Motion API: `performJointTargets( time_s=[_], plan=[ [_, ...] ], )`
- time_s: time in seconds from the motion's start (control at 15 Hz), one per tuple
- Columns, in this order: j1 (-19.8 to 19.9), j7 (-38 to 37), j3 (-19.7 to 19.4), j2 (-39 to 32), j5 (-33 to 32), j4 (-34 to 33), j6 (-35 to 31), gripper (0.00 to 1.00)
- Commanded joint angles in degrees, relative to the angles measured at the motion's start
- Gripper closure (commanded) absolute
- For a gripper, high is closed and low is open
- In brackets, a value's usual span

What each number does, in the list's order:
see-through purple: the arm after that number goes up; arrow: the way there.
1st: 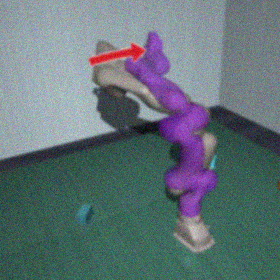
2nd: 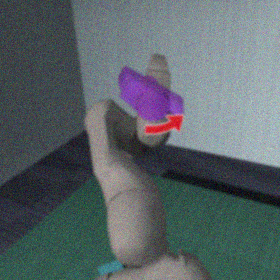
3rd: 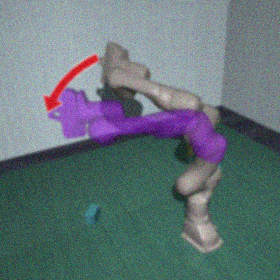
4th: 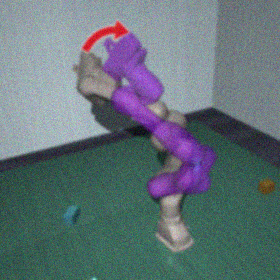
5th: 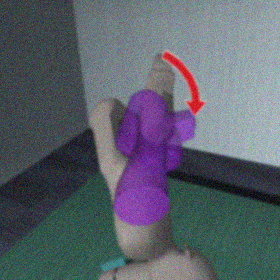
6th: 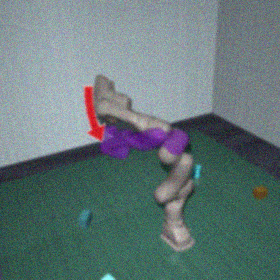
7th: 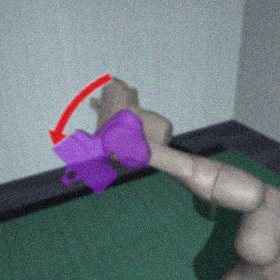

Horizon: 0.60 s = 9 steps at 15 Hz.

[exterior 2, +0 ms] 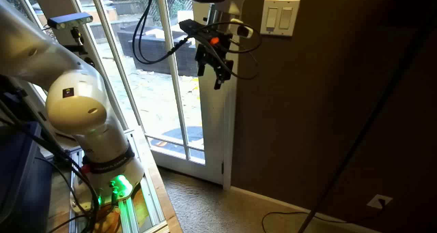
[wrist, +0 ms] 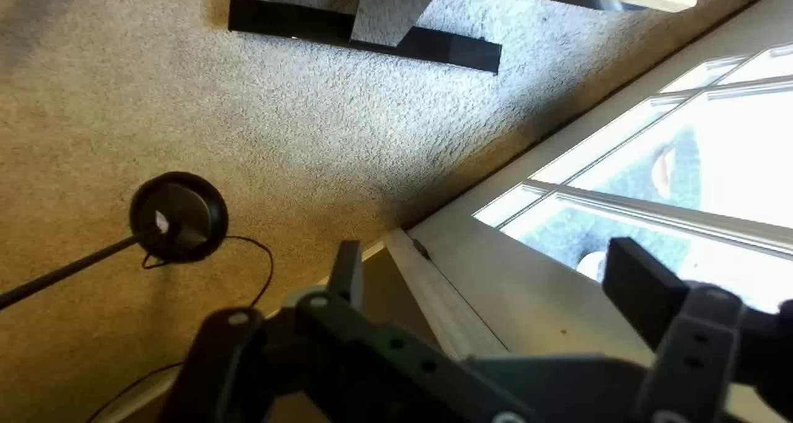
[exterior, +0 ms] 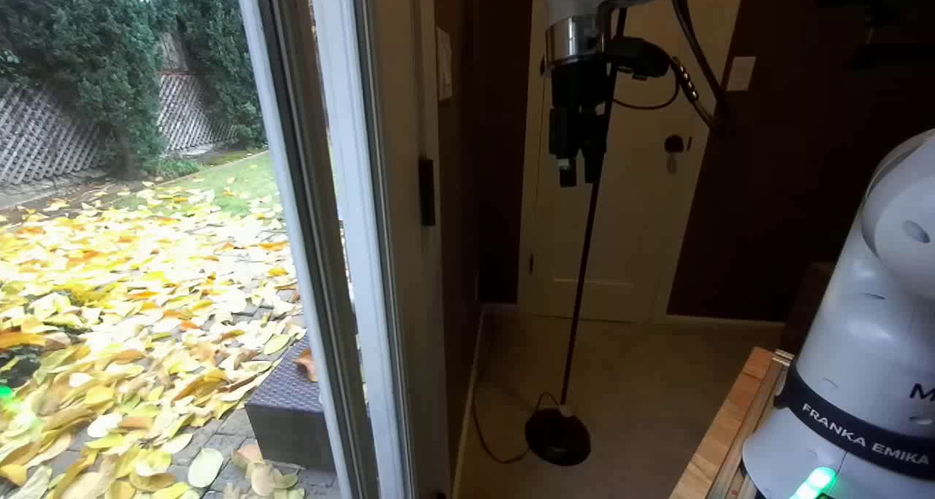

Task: Turn off the light switch on the right.

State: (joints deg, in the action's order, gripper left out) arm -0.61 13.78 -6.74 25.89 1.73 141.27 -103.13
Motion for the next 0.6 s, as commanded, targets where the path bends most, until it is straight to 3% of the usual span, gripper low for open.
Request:
performJointTargets(
  time_s=[0.0, 0.27, 0.53],
  plan=[
    [0.5, 0.2, 0.5, 0.0, 0.2, -0.1, 0.1, 0.0],
    [0.5, 0.2, 0.5, 0.0, 0.2, -0.1, 0.1, 0.0],
    [0.3, 14.3, -2.5, -3.0, -3.6, -0.8, -10.1, 0.0]
  ],
)
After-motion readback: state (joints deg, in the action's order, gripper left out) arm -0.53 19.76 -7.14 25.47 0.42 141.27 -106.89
